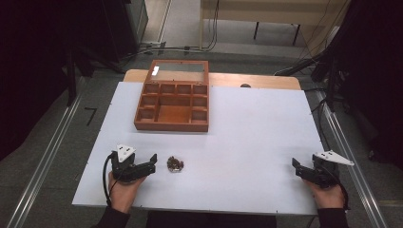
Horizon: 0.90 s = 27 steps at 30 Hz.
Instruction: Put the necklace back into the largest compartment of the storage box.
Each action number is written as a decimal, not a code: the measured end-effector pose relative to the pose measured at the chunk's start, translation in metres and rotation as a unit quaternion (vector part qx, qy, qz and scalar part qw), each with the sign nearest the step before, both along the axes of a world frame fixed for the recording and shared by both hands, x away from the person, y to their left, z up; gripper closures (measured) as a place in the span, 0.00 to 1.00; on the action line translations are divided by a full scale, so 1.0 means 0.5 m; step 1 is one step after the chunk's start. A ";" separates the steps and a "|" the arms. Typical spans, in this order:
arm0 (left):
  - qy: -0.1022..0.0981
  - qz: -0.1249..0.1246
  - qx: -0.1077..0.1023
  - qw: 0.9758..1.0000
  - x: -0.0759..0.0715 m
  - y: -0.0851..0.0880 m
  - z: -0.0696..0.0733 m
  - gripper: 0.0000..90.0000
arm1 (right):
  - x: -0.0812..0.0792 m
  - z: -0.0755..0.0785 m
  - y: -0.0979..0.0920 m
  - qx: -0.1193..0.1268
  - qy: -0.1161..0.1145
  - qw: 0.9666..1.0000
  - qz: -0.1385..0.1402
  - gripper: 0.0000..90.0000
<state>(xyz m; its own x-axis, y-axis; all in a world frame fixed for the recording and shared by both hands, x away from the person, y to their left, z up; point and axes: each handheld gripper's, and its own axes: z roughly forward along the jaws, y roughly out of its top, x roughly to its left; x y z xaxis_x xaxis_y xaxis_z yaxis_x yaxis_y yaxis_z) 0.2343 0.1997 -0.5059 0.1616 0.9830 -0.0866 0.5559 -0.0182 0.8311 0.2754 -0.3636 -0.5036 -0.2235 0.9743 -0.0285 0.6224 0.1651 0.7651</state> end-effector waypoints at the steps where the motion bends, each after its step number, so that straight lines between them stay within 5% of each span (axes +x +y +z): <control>1: 0.001 -0.002 0.001 1.000 0.000 -0.001 0.000 0.09 | 0.000 0.000 0.000 0.000 0.000 1.000 0.000 0.21; 27: 0.003 -0.033 -0.007 0.999 -0.003 -0.034 0.001 0.10 | 0.001 -0.001 0.001 -0.001 0.002 1.000 0.001 0.21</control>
